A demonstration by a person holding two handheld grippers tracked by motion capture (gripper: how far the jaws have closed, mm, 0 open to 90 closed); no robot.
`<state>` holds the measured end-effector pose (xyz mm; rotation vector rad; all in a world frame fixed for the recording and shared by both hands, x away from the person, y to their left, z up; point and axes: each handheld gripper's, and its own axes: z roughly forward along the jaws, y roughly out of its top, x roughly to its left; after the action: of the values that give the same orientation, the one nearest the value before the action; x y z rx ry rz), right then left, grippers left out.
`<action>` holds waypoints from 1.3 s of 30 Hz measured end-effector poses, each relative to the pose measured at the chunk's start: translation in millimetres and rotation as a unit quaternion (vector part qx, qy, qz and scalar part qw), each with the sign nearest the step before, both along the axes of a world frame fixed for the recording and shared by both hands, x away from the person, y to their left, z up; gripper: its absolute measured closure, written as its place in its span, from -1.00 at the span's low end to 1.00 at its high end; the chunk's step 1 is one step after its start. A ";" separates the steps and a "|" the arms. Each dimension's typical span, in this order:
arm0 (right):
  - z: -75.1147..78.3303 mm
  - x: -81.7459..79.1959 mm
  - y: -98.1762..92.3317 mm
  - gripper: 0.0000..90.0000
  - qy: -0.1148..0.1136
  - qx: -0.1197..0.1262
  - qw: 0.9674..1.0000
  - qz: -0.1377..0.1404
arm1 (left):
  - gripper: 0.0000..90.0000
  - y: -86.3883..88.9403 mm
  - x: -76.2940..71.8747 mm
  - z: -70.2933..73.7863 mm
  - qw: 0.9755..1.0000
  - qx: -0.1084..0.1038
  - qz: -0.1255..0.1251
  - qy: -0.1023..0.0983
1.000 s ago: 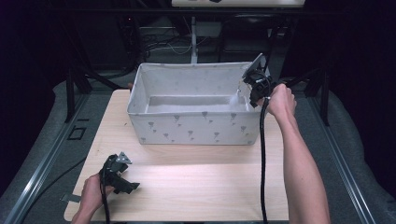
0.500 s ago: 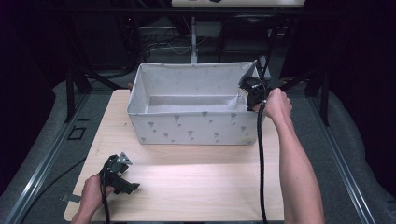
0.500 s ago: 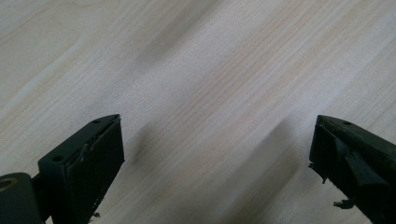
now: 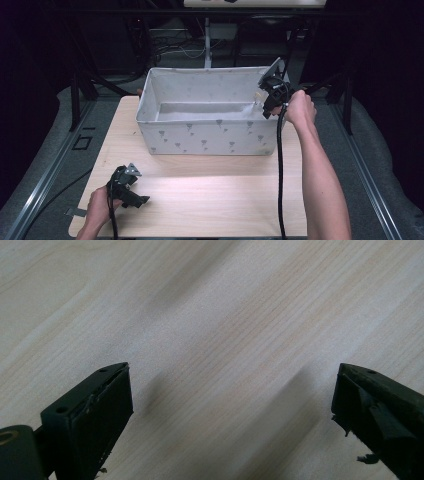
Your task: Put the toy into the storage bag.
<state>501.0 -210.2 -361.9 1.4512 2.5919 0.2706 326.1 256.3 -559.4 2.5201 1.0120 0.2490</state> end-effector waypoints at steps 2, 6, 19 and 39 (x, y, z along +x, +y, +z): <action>8.3 -2.8 1.7 0.29 -0.008 0.008 1.000 0.002 | -0.93 -0.5 -0.3 -0.3 1.000 0.000 0.000 -0.003; 24.3 -8.8 5.8 0.08 -0.025 0.014 1.000 0.003 | -0.93 -0.8 0.1 -0.7 1.000 0.003 -0.002 0.000; 58.1 -42.0 19.7 -0.67 -0.054 0.037 0.997 0.040 | -0.93 -1.4 -0.2 -0.6 1.000 0.003 -0.003 0.000; 38.8 -112.2 48.5 -1.00 -0.074 0.034 0.990 0.116 | -0.93 -1.2 -0.7 -0.4 1.000 0.001 0.002 -0.007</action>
<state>388.8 -161.7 -323.1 1.0989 2.6507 0.4813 325.4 255.1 -559.8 2.5156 1.0129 0.2687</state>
